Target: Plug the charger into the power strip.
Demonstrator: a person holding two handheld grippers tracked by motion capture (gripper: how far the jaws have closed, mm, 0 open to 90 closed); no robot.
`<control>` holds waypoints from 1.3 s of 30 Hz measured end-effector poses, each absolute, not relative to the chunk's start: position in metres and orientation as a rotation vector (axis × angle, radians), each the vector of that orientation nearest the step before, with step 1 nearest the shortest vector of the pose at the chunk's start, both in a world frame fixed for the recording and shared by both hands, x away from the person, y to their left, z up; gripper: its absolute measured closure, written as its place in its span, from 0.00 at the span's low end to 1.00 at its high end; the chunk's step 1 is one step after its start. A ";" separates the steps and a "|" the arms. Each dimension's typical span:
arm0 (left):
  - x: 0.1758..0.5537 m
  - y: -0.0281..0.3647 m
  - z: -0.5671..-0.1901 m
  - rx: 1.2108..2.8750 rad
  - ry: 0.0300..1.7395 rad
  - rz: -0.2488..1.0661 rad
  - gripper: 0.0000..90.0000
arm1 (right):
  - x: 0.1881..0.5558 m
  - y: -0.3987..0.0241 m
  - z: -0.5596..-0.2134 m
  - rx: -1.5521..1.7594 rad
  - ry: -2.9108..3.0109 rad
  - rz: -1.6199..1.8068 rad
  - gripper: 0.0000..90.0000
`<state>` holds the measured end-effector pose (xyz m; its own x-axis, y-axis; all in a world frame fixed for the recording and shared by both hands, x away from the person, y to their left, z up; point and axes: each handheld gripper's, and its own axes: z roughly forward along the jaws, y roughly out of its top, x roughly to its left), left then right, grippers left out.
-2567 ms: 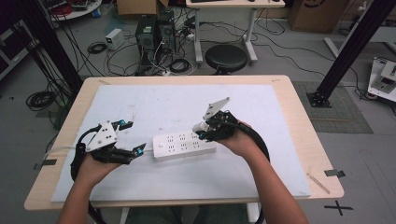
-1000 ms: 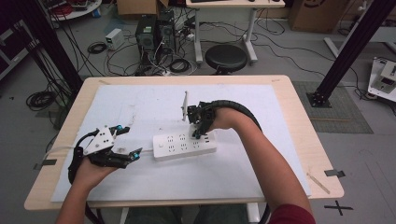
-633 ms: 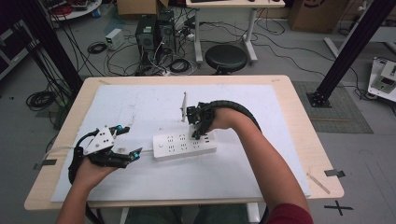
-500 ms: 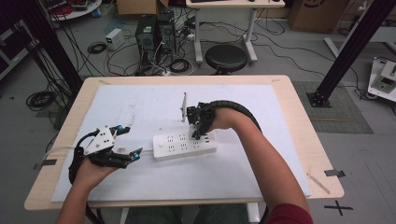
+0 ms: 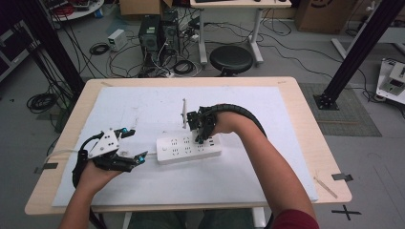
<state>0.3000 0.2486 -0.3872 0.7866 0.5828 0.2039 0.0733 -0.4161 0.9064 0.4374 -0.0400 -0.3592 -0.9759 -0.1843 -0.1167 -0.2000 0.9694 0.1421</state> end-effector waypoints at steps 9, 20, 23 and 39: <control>0.302 0.246 -0.389 1.938 0.493 0.614 0.18 | 0.443 -0.037 -0.365 -0.256 3.058 0.182 0.71; 0.304 0.237 -0.387 1.941 0.485 0.613 0.18 | 0.444 -0.036 -0.371 -0.250 3.059 0.230 0.71; 0.304 0.238 -0.387 1.945 0.486 0.615 0.18 | 0.444 -0.036 -0.371 -0.253 3.057 0.232 0.71; 0.305 0.245 -0.381 1.937 0.481 0.615 0.18 | 0.426 -0.079 -0.341 0.102 2.959 0.685 0.30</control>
